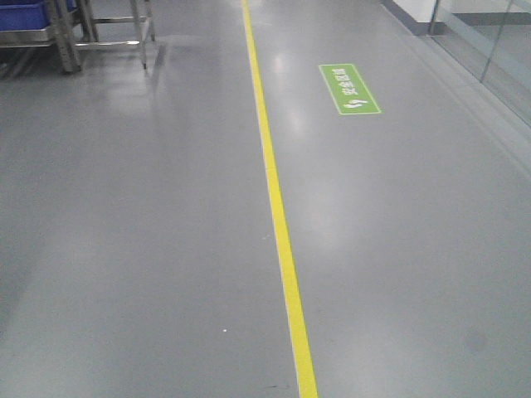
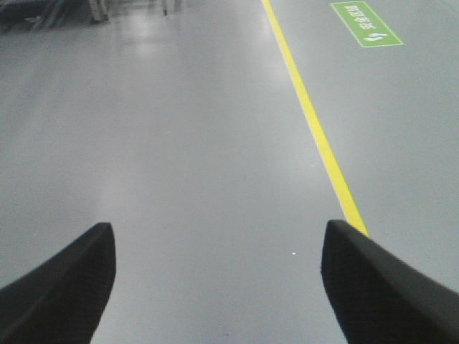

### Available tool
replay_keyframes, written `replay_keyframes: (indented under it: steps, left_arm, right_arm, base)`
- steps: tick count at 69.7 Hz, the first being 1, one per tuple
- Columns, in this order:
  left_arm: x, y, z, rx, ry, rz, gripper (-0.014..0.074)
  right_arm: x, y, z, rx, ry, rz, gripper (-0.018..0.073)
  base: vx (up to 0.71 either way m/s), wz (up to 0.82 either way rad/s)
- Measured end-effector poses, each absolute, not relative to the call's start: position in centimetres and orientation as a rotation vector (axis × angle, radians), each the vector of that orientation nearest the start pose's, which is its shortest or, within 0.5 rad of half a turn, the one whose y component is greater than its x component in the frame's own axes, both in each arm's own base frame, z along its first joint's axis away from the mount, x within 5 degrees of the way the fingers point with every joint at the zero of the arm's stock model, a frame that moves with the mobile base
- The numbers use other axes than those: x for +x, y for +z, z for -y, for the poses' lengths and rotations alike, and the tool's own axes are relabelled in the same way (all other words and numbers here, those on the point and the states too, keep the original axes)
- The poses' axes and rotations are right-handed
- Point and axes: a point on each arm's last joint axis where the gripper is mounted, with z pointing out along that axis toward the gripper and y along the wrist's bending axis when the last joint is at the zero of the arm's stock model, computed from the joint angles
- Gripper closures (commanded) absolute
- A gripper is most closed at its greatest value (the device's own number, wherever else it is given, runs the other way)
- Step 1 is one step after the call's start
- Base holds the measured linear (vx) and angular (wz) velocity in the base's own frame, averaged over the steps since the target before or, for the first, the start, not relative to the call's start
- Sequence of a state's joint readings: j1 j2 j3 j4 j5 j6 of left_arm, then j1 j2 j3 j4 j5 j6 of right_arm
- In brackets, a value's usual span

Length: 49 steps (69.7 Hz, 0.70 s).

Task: Move and align brake pads A on conveyor
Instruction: 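Drive along the yellow floor line past the green floor sign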

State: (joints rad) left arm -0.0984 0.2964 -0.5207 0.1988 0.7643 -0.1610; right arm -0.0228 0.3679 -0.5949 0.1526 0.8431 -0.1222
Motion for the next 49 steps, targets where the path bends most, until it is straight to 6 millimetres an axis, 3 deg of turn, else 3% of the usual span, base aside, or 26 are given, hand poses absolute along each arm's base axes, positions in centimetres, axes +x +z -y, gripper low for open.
replay_keyframes:
  steps: [28, 49]
  left_arm:
    - [5.55, 30.15, -0.7, -0.005, 0.065, -2.01, 0.0042]
    - [5.55, 30.15, -0.7, -0.005, 0.065, -2.01, 0.0042]
  right_arm:
    - [6.05, 31.37, -0.9, -0.066, 0.093, -2.091, -0.0019]
    - [6.05, 31.37, -0.9, -0.066, 0.093, -2.091, -0.0019]
  base:
    - [0.12, -0.22]
    - [0.36, -0.03]
